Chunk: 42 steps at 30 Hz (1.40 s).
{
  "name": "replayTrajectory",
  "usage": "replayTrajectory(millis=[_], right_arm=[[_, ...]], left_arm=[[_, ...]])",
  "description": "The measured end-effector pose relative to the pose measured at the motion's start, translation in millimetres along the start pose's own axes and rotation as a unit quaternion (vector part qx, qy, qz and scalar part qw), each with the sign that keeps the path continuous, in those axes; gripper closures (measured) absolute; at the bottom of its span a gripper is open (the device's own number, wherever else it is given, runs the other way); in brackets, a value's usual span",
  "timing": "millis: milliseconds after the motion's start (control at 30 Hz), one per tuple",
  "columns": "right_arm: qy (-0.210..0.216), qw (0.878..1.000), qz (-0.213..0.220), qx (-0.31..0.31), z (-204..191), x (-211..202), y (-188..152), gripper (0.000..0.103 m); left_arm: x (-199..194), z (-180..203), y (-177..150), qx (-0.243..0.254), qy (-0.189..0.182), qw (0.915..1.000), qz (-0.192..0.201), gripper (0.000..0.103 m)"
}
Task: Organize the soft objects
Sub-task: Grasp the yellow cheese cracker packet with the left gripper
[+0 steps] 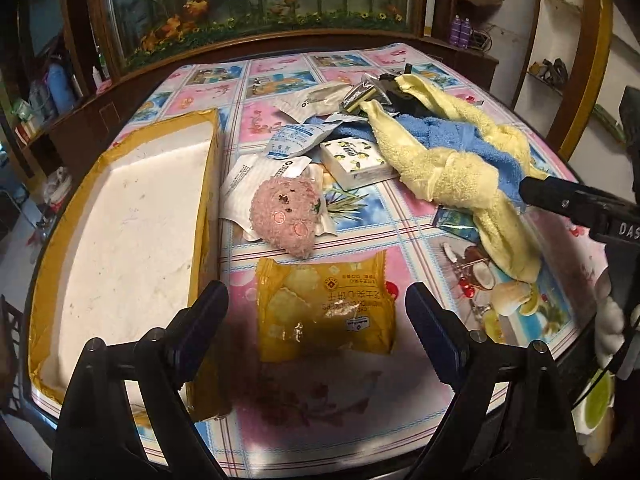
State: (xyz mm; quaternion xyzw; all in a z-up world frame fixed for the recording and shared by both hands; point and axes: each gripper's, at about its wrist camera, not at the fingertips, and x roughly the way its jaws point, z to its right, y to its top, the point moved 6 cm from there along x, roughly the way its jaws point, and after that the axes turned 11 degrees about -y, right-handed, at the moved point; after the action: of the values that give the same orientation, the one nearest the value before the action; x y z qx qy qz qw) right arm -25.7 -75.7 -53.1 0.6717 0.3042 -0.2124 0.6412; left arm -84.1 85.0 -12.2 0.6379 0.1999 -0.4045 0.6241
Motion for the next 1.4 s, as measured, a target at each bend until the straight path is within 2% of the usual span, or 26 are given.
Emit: replayTrajectory(millis=[133, 300, 367, 433, 467, 500, 567, 600, 667, 700, 767, 800, 833, 900, 1000, 1167, 1267, 1400], right_arm=[[0.003, 1.000, -0.005, -0.001, -2.7, 0.8, -1.5, 0.001], [0.009, 1.000, -0.009, 0.007, -0.1, 0.4, -2.3, 0.001], [0.012, 1.000, -0.013, 0.011, 0.8, 2.0, -2.8, 0.001], [0.013, 1.000, -0.016, 0.012, 0.3, 2.9, -3.4, 0.001], [0.014, 1.000, -0.018, 0.012, -0.2, 3.4, -3.9, 0.001], [0.014, 1.000, -0.019, 0.011, -0.9, 3.5, -4.2, 0.001], [0.015, 1.000, -0.020, 0.011, -1.1, 3.0, -4.4, 0.001], [0.015, 1.000, -0.019, 0.013, -0.4, 2.4, -4.7, 0.001], [0.017, 1.000, -0.018, 0.016, 1.0, 1.2, -4.9, 0.001], [0.018, 1.000, -0.018, 0.018, 1.4, 0.9, -4.7, 0.001], [0.019, 0.999, -0.019, 0.020, 1.8, 1.0, -5.2, 0.001], [0.019, 0.999, -0.020, 0.019, 1.4, 1.3, -5.1, 0.001], [0.019, 0.999, -0.021, 0.018, 0.8, 1.7, -5.4, 0.001], [0.020, 0.999, -0.021, 0.016, 0.0, 1.1, -6.4, 0.001], [0.022, 0.999, -0.020, 0.016, -0.2, 0.7, -6.0, 0.001], [0.007, 0.999, -0.012, -0.029, -11.9, -9.8, 0.4, 0.001], [0.029, 0.998, 0.002, -0.056, -30.8, -24.7, 16.2, 0.001], [0.046, 0.992, 0.006, -0.115, -67.1, -23.1, 35.4, 0.001]], left_arm=[[6.5, -7.9, 4.2, 0.017, 0.029, 0.9994, 0.001, 0.012], [2.3, -30.0, 6.2, -0.015, 0.028, 0.9995, 0.006, 0.012], [-2.9, -27.3, 3.5, -0.020, 0.004, 0.9998, 0.004, 0.012], [-8.6, -10.7, 1.8, -0.002, -0.037, 0.9993, 0.009, 0.012], [-8.6, -0.9, 1.7, 0.014, -0.041, 0.9990, 0.007, 0.012], [-5.5, 6.4, 1.8, 0.029, -0.035, 0.9990, 0.001, 0.012], [5.8, 10.3, 2.1, 0.039, 0.000, 0.9991, -0.015, 0.012], [14.6, 4.7, 1.8, 0.030, 0.022, 0.9989, -0.030, 0.012], [30.2, -8.8, -2.3, -0.005, 0.036, 0.9973, -0.063, 0.012], [34.3, -11.9, -3.8, -0.018, 0.032, 0.9969, -0.070, 0.012], [32.3, -4.7, -2.7, -0.008, 0.007, 0.9980, -0.062, 0.014], [30.4, 0.0, -2.7, -0.003, -0.009, 0.9983, -0.057, 0.031], [28.8, 3.5, -2.8, -0.001, -0.023, 0.9982, -0.056, 0.035], [27.3, 6.5, -3.7, -0.007, -0.045, 0.9975, -0.053, 0.035], [28.7, 2.2, -2.3, -0.019, -0.044, 0.9975, -0.052, 0.034], [33.5, 3.1, -1.3, -0.025, -0.043, 0.9971, -0.058, 0.030], [35.3, 6.1, -2.7, -0.013, -0.025, 0.9985, -0.046, 0.028], [31.1, 3.8, -3.5, -0.032, -0.032, 0.9985, -0.032, 0.028]])
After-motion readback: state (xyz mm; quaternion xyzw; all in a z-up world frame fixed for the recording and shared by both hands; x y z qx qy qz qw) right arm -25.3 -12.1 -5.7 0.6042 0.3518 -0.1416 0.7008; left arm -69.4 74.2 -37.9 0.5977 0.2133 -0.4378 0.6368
